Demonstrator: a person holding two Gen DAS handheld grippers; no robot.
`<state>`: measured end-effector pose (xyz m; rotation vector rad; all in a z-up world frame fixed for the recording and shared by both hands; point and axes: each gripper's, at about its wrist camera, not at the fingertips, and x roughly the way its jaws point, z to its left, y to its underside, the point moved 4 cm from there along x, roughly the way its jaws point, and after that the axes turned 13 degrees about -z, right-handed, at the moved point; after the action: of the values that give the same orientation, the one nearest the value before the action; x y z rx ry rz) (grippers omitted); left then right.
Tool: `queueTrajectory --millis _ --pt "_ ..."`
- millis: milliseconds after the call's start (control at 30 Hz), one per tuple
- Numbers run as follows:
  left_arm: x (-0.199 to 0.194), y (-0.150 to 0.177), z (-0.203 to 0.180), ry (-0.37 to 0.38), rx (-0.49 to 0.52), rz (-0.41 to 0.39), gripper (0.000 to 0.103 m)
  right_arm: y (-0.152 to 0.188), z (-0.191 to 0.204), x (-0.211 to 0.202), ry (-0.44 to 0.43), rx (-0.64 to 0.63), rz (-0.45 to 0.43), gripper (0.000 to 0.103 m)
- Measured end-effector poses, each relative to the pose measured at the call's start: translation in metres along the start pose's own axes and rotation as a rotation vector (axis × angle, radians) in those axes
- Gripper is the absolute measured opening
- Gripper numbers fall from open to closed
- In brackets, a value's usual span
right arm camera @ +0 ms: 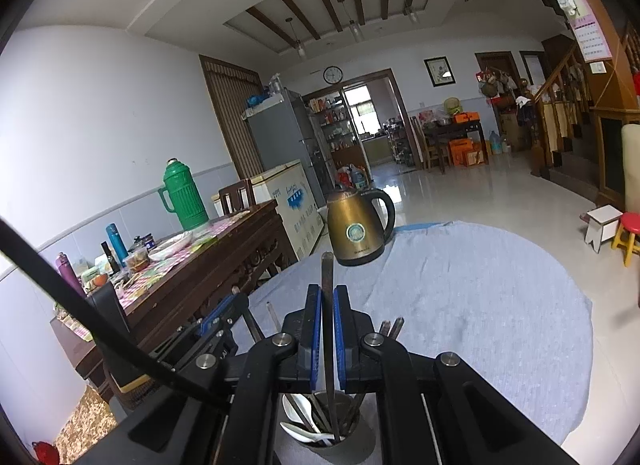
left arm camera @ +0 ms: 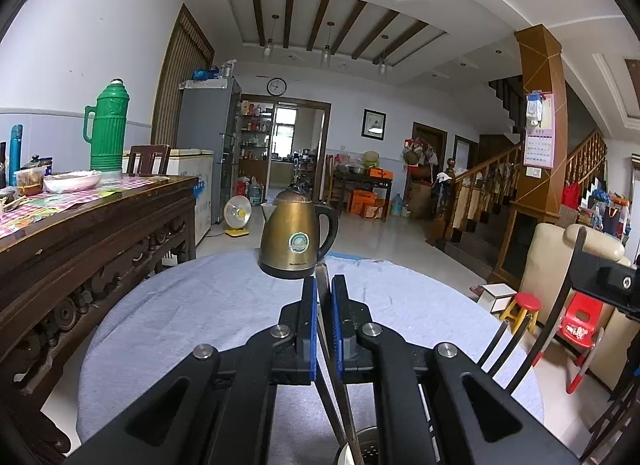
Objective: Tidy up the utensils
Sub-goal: 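Lower both chopsticks into the dark holder and open both tools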
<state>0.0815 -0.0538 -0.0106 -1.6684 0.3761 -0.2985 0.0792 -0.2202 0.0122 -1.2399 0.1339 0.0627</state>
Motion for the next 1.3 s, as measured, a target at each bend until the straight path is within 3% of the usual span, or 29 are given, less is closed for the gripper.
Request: queueTrajectory --millis 800,1300 --pt "-0.012 0.004 0.001 -0.003 0.005 0.036 0.008 0.029 0.006 0.003 -0.005 0.033 0.093 0.007" --pt "-0.009 0.010 0.004 -0.004 -0.014 0.091 0.008 0.042 -0.009 0.016 0.042 0.091 0.138 0.007"
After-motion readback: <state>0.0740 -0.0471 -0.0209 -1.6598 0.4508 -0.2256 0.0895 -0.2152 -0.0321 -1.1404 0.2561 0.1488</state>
